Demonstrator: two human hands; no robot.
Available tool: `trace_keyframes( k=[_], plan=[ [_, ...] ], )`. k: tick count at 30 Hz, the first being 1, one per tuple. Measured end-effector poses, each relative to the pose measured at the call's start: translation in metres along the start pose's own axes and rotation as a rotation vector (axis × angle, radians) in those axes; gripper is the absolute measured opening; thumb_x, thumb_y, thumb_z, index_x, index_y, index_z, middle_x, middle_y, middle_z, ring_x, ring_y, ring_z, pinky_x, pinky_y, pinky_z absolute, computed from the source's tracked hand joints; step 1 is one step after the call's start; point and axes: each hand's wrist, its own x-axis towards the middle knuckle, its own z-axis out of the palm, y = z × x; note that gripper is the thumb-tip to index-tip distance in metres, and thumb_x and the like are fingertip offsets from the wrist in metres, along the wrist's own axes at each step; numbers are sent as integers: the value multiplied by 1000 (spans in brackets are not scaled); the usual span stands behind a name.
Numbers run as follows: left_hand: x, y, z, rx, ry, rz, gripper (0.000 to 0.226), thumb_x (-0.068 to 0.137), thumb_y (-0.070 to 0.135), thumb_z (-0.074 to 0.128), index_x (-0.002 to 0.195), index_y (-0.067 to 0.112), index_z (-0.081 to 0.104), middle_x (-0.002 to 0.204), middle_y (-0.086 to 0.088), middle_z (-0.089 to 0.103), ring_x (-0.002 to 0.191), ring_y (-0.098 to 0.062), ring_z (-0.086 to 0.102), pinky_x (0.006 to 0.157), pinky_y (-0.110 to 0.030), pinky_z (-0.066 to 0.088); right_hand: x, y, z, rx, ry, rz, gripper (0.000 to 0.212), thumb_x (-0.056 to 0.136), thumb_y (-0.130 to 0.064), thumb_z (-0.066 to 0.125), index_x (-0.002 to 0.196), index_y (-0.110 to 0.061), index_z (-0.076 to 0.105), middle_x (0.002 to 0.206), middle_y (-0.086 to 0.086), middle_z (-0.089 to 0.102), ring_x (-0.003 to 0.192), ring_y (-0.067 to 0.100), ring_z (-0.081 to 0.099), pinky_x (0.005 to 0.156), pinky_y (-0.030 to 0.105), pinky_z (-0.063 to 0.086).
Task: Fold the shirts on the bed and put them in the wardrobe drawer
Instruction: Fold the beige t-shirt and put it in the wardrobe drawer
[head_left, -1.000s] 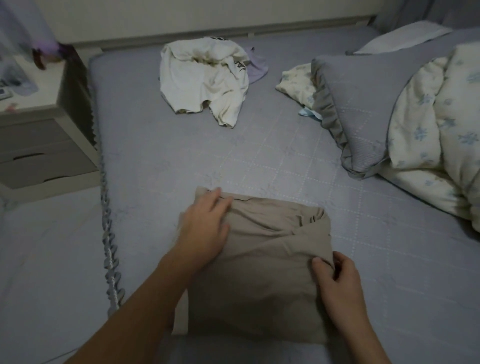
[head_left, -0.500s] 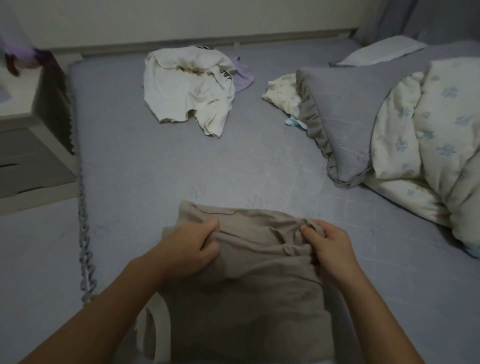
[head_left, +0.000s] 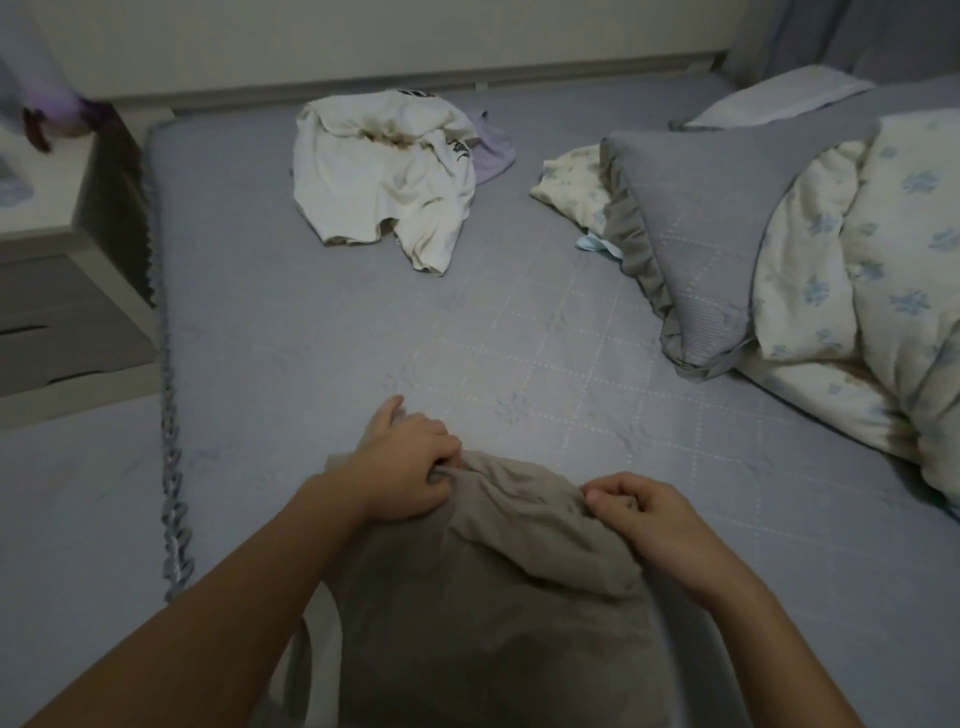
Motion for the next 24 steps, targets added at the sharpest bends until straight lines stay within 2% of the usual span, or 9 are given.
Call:
trace_keyframes(
  k=[4, 6, 8, 11, 14, 17, 19, 21, 24],
  plan=[
    [-22, 12, -8, -165, 238, 157, 9, 89, 28, 52, 82, 31, 48, 77, 14, 47, 76, -5, 46, 111, -33, 23, -8, 0, -11, 268, -119, -41, 43, 80, -22, 77, 121, -15, 66, 107, 11, 73, 95, 18, 69, 88, 30, 54],
    [-39, 16, -9, -272, 253, 180, 10, 90, 29, 49, 82, 33, 43, 73, 14, 46, 67, -4, 44, 80, -25, 43, -14, 2, -16, 311, -224, -80, 67, 75, -18, 83, 135, -23, 55, 122, 1, 68, 110, 15, 66, 95, 30, 53],
    [-47, 15, -13, -301, 227, 129, 11, 92, 30, 48, 83, 32, 41, 69, 12, 48, 61, -6, 46, 59, -27, 42, -18, 3, -10, 204, -265, -102, 76, 72, -12, 85, 138, -30, 52, 124, -5, 66, 113, 13, 64, 97, 30, 51],
    [-44, 7, -21, -237, 180, 45, 10, 96, 28, 48, 89, 27, 41, 63, 7, 50, 57, -11, 48, 55, -31, 39, -16, 3, 1, 42, -105, -160, 41, 80, -2, 78, 114, -24, 69, 103, -1, 74, 98, 19, 69, 86, 28, 55],
    [-41, -1, -24, -121, 193, 27, 11, 96, 36, 48, 91, 32, 40, 56, 9, 50, 52, -6, 47, 50, -23, 32, -14, 7, -7, 109, 25, -219, 20, 86, -2, 69, 92, -20, 76, 90, 5, 76, 85, 21, 70, 75, 29, 55],
    [-33, -4, -16, -14, 189, -22, 17, 96, 47, 44, 90, 31, 43, 61, 8, 57, 56, -12, 49, 60, -29, 35, -5, 15, -8, 22, 92, -171, 20, 87, -5, 69, 87, -23, 77, 86, -2, 76, 81, 14, 70, 72, 29, 55],
    [-24, -5, -4, 118, 31, -121, 26, 98, 51, 36, 92, 27, 45, 72, 7, 60, 67, -17, 55, 83, -33, 40, 4, 19, 3, -158, 133, -111, 18, 86, -11, 71, 85, -28, 76, 83, -10, 74, 81, 5, 67, 71, 23, 49],
    [-20, -7, 8, 173, -67, -175, 37, 97, 57, 30, 95, 26, 50, 85, 6, 63, 86, -17, 60, 110, -40, 27, 12, 20, 10, -255, 219, -79, 13, 87, -16, 71, 92, -28, 74, 89, -12, 71, 87, 5, 64, 75, 22, 45],
    [-31, -21, 14, 147, 2, -145, 58, 85, 75, 23, 104, 34, 59, 103, 14, 59, 104, -10, 51, 118, -46, 13, 12, 20, 12, -261, 366, -94, 20, 89, -27, 68, 109, -26, 69, 104, -7, 64, 95, 8, 60, 87, 29, 48]
  ],
)
